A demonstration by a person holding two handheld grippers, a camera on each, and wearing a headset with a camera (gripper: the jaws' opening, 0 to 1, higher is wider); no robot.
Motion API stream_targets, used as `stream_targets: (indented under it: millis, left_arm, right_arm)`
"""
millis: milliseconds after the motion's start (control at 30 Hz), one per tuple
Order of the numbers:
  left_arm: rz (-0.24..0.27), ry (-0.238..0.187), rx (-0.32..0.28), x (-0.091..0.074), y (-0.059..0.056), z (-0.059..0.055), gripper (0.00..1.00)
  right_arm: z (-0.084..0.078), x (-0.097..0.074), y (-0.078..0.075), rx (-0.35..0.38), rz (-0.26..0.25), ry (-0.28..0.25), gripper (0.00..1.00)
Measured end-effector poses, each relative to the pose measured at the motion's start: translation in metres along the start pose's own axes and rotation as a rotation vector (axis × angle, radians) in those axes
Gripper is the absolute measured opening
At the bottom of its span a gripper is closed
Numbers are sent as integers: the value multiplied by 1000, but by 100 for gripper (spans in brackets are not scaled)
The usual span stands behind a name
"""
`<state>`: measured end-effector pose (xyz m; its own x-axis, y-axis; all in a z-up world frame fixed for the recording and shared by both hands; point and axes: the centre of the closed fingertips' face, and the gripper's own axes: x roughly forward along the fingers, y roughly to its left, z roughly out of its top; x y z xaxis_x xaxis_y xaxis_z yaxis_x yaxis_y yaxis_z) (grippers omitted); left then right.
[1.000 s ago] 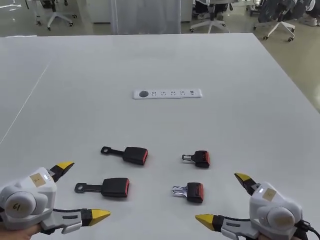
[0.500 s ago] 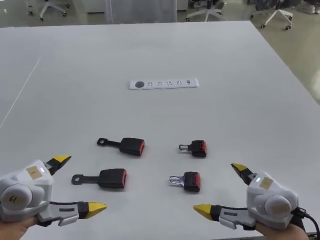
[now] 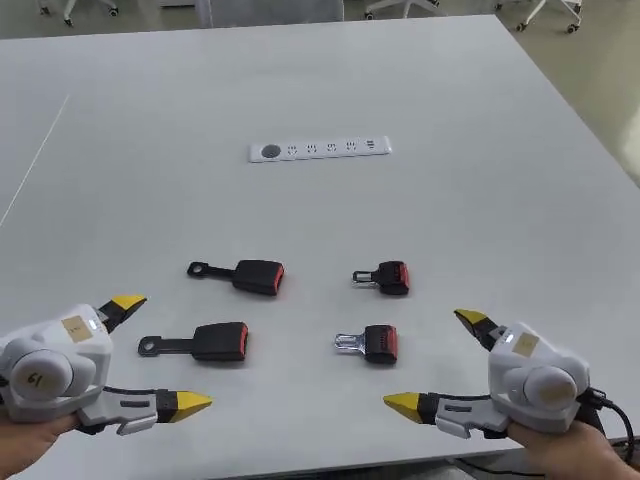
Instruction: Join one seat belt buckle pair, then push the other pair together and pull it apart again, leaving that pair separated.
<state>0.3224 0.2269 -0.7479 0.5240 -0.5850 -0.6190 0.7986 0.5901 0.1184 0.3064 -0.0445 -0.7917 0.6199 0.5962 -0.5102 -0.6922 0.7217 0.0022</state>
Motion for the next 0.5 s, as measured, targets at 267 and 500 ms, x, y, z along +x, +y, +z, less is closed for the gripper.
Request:
stream_targets:
  millis: [267,500]
  left_arm:
    - [-34,33,41,11,4,-6,96]
    - [-66,65,61,22,9,-11,93]
  right_arm:
    - [1,13,0,1,31,8,95]
    - [-2,25,4,-12,76,39,91]
